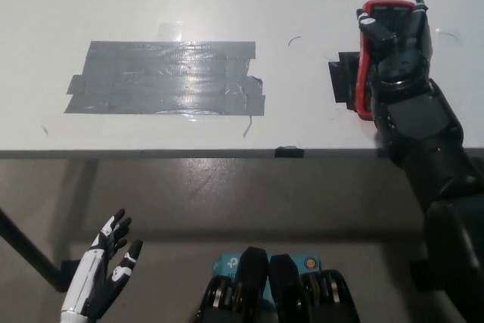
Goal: The robot first picks the multimeter with right hand and then unfolds the black stand on the back of it using left hand
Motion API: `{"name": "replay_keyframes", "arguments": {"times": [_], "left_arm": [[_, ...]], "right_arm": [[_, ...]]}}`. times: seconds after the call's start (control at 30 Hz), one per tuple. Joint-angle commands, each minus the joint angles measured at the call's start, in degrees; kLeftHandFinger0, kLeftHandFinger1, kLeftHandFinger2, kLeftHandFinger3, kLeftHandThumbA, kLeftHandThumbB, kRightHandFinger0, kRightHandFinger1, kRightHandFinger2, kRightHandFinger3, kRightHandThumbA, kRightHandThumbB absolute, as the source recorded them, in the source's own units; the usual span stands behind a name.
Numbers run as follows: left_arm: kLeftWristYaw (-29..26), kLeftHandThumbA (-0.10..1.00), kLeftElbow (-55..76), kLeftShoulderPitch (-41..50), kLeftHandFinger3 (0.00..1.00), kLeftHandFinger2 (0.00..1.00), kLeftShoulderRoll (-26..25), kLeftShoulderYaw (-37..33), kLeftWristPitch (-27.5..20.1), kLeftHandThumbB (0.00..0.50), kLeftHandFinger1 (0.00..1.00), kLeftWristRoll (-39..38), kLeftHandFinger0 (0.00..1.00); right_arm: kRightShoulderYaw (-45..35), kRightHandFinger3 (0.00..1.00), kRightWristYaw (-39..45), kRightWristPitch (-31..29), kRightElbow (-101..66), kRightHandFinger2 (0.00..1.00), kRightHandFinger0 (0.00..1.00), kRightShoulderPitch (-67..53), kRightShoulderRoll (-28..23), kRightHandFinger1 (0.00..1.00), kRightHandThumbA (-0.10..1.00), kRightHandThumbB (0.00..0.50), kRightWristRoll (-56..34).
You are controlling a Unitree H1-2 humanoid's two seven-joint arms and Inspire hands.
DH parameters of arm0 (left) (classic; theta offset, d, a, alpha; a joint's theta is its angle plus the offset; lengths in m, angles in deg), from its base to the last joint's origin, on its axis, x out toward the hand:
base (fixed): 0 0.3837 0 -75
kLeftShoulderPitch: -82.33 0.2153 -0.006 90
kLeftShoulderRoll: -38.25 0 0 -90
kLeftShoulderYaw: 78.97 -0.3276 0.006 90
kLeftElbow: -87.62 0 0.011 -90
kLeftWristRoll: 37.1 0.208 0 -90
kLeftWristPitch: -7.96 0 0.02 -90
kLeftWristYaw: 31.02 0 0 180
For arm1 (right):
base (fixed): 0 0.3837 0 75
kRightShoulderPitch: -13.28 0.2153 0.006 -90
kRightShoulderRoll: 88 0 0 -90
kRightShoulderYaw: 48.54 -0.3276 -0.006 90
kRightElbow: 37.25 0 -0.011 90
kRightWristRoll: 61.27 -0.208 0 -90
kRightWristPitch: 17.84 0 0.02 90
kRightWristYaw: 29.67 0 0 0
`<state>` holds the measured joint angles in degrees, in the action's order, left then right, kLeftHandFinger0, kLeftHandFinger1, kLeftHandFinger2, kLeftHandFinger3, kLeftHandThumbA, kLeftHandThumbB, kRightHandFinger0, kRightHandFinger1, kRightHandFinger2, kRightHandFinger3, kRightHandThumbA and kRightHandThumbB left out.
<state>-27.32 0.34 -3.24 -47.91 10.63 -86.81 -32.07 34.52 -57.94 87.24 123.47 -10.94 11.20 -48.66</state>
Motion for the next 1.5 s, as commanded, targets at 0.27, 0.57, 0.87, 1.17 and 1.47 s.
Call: {"name": "replay_keyframes", "arguments": {"times": [0.27,0.57,0.87,1.17,1.47], "left_arm": [[0.77,0.82,2.16,-1.96,1.00,1.00,-1.49,0.14,0.13,0.038,1.00,0.46,1.00],[0.69,0.83,2.41,-2.57,1.00,1.00,-1.43,0.31,1.00,0.042,1.00,0.09,1.00],[0.99,0.83,2.62,-2.76,1.00,1.00,-1.72,0.17,0.74,0.031,1.00,-0.05,1.00],[0.54,0.84,1.94,-2.61,1.00,1.00,-1.76,0.23,0.01,0.037,1.00,0.55,1.00],[0.39,0.86,2.25,-1.60,1.00,1.00,-1.74,0.33,0.64,0.034,1.00,0.77,1.00]], "right_arm": [[0.00,0.66,-3.49,-7.22,5.94,0.46,0.31,-3.58,0.34,0.36,-0.10,0.251,-3.17],[-1.01,0.54,-4.81,-9.75,6.33,0.59,0.50,-2.01,0.16,0.53,-0.10,0.252,-4.39],[-14.68,0.32,0.45,-20.81,0.84,0.40,0.00,0.15,1.63,0.07,-0.10,0.220,-18.72],[-29.81,1.00,9.41,-9.24,-29.47,0.76,0.00,0.53,7.89,0.05,-0.10,0.112,-41.12],[-31.12,1.00,9.94,8.96,-56.01,0.63,0.00,-3.01,11.88,0.07,-0.10,0.041,-59.82]]}}
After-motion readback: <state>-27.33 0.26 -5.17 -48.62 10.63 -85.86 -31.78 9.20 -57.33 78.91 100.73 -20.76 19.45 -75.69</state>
